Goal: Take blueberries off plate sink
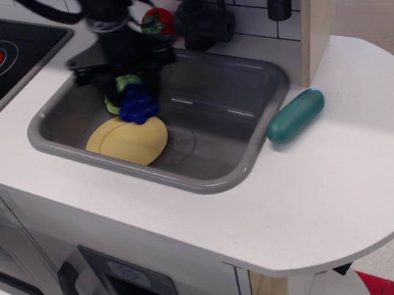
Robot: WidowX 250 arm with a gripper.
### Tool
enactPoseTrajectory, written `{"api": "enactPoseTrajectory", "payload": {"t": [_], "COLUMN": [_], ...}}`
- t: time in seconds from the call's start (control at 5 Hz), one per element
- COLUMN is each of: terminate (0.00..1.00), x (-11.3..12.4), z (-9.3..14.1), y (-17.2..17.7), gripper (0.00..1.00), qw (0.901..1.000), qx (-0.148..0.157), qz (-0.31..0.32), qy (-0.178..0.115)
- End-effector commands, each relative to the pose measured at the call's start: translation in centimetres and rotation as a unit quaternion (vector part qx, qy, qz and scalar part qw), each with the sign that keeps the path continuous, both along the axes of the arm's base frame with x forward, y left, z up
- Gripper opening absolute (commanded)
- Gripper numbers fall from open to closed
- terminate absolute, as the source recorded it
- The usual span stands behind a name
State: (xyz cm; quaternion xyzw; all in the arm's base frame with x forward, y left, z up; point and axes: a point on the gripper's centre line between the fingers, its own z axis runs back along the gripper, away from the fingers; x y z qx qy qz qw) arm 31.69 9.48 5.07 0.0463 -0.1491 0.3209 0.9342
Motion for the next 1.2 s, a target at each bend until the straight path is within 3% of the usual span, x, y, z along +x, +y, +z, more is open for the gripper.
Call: {"api": "enactPoseTrajectory", "payload": {"t": [0.0, 0.2, 0.4, 0.6, 1.0], "terminate": [0.0, 0.0, 0.0, 0.0, 0.0], "x": [2.1, 2.7, 2.8, 2.7, 2.1], "z": [-0.4, -1.8, -2.1, -1.7, 1.0], "y": [-2.6, -3.4, -4.0, -4.5, -3.8], "gripper": [0.0, 0.0, 0.0, 1.0, 1.0], "qw": [0.9995, 0.999, 0.9996, 0.9998, 0.9993], "qx": [0.017, 0.034, 0.016, -0.006, -0.02], "qz": [-0.004, -0.008, -0.004, 0.008, 0.002], "qy": [-0.027, -0.028, -0.022, -0.018, -0.03]}}
